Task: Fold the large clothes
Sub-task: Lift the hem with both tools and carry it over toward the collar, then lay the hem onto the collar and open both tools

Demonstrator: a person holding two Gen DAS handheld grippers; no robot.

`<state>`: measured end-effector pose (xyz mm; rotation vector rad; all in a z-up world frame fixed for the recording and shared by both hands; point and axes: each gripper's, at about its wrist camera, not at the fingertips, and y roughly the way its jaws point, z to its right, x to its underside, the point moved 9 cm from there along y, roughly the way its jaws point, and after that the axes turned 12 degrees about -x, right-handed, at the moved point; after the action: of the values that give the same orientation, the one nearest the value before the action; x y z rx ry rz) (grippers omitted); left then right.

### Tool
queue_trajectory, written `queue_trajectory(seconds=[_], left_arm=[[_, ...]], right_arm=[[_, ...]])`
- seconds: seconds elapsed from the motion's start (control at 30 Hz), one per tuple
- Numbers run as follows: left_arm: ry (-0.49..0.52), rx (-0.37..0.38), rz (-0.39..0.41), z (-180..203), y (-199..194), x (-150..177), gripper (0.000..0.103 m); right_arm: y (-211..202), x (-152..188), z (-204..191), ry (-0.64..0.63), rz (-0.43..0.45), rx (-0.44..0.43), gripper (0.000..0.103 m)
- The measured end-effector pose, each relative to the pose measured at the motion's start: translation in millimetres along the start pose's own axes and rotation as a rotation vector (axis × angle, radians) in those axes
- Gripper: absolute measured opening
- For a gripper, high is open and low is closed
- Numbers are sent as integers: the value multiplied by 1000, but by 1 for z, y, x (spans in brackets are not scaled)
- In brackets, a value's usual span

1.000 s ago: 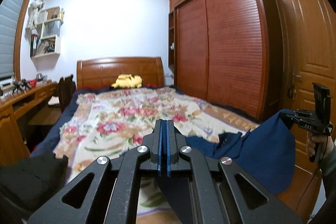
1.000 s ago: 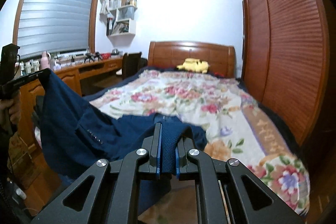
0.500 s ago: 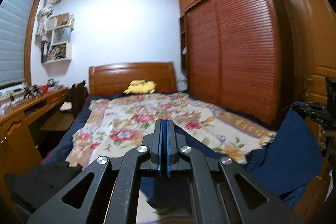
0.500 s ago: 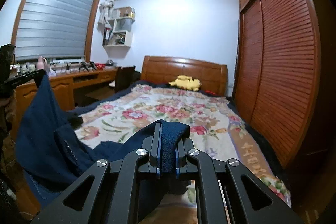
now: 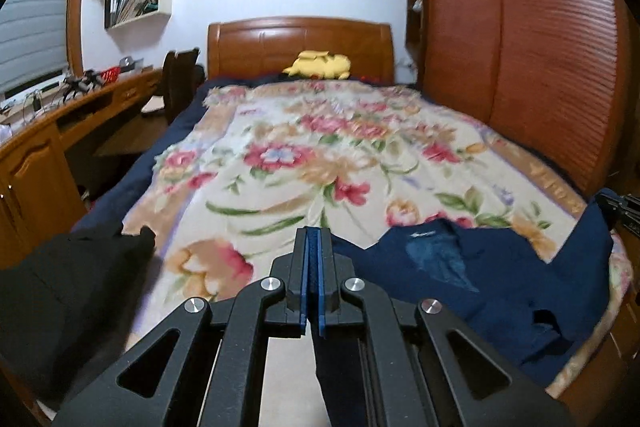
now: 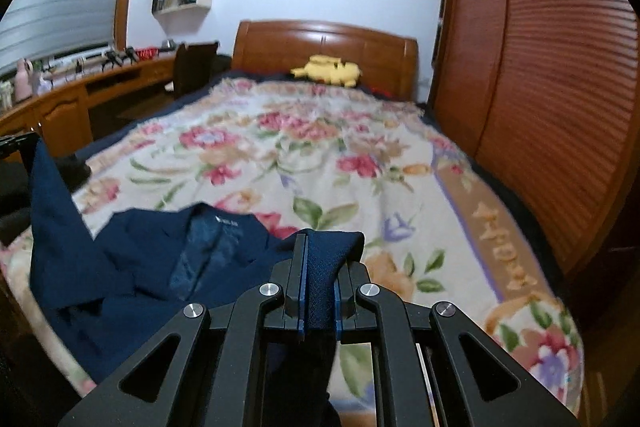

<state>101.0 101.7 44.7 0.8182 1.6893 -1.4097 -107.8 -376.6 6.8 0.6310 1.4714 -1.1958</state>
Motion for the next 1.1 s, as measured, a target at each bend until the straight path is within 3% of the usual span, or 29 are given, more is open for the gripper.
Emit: queue_trajectory(seconds=[0.27, 0.47, 0.57, 0.7, 0.8, 0.87, 0.9, 0.93, 0.97, 1.1], left_arm=[[-11, -49, -22, 5, 57, -16, 4], [-12, -69, -18, 14, 95, -42, 4], [1, -56, -37, 27, 114, -38, 4], [27, 28, -98, 45, 126, -8, 12], [75, 51, -101, 56, 120, 11, 38], [93, 91, -113, 63, 112, 22, 57], [92, 102, -115, 64, 107, 26, 62], [87, 113, -113, 64, 99, 31, 72], [82, 126, -105, 65, 92, 34, 76], [75, 166, -73, 65, 57, 51, 77]], right_arm=[[61, -24, 31, 23, -32, 23, 9], [121, -42, 54, 72, -11, 103, 9], [155, -37, 65, 84, -70, 165, 9], [187, -21, 63, 103, -155, 148, 11], [197, -13, 54, 91, -207, 129, 28], [195, -14, 49, 72, -211, 129, 68], [189, -17, 48, 65, -197, 132, 74], [184, -19, 46, 57, -185, 130, 78], [178, -20, 43, 48, -178, 126, 79], [159, -10, 17, 5, -163, 36, 79]])
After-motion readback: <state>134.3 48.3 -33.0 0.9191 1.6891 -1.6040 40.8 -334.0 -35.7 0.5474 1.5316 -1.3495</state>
